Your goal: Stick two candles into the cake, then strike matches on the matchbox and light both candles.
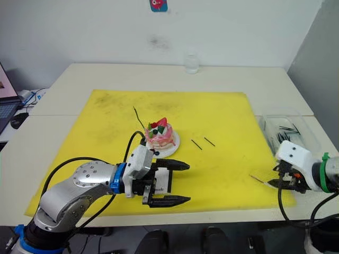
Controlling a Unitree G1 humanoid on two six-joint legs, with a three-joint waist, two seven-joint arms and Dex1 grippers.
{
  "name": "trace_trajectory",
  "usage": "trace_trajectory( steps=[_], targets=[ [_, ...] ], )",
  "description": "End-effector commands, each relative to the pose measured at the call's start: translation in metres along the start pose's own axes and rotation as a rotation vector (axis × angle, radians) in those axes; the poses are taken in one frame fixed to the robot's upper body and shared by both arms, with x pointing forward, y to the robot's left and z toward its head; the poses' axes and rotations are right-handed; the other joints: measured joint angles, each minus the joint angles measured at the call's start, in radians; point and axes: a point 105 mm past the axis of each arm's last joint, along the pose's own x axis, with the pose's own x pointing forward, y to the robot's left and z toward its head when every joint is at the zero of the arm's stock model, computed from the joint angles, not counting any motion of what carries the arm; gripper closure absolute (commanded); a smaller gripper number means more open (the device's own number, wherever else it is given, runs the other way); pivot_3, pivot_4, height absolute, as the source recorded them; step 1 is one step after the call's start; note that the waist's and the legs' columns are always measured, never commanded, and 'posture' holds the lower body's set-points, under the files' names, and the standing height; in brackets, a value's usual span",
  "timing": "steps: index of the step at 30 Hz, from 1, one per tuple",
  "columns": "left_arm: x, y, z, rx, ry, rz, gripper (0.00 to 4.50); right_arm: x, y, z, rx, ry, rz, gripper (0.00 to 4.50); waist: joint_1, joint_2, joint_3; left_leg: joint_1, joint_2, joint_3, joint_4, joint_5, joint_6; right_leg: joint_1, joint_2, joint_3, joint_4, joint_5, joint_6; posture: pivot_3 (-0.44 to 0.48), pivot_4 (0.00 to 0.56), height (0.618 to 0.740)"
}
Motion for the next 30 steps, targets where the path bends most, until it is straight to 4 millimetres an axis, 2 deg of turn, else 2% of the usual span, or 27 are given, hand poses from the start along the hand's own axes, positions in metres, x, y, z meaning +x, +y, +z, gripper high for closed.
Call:
trace_trajectory(
  steps=[1,10,19,26,28,30],
  targets=[
    [0.006,-0.010,0.008,0.082,-0.013,-0.036,0.00,0.008,0.001,-0.004,-0.031,0.072,0.043,2.14,0.001,0.000,0.000,0.000,0.000,0.000,0.000,0.000,0.000,0.000,0.000,0.000,0.000,0.000,0.000,0.000,0.150,0.740],
    [0.013,-0.010,0.009,0.105,-0.034,-0.018,0.00,0.021,-0.007,-0.008,-0.100,0.146,0.077,2.14,0.002,0.001,0.000,0.000,0.000,0.000,0.000,0.000,0.000,-0.001,0.000,0.000,0.000,0.000,0.000,0.000,0.150,0.740],
    [0.016,-0.009,0.011,0.106,-0.047,-0.005,0.00,0.026,0.000,-0.001,-0.098,0.131,0.113,2.14,0.002,0.001,0.000,0.000,0.000,0.000,0.000,0.000,0.000,-0.001,0.000,0.000,0.001,0.000,0.000,0.000,0.150,0.740],
    [0.018,-0.009,0.011,0.108,-0.049,-0.004,0.00,0.030,0.007,-0.005,-0.097,0.142,0.132,2.14,0.002,0.001,0.000,0.000,0.000,0.000,0.000,0.000,0.000,-0.001,0.000,0.000,0.001,0.000,0.000,0.000,0.150,0.740],
    [0.018,-0.009,0.012,0.108,-0.051,-0.003,0.00,0.031,0.008,-0.002,-0.096,0.134,0.135,2.53,0.002,0.001,0.000,0.000,0.000,0.000,0.000,0.000,0.000,-0.001,0.000,0.000,0.001,0.000,0.000,0.000,0.150,0.740],
    [0.018,-0.008,0.012,0.108,-0.051,-0.003,0.00,0.031,0.009,-0.001,-0.095,0.127,0.138,3.13,0.002,0.001,0.000,0.000,0.000,0.000,0.000,0.000,0.000,-0.001,0.000,0.000,0.001,0.000,0.000,0.000,0.150,0.740]
  ],
)
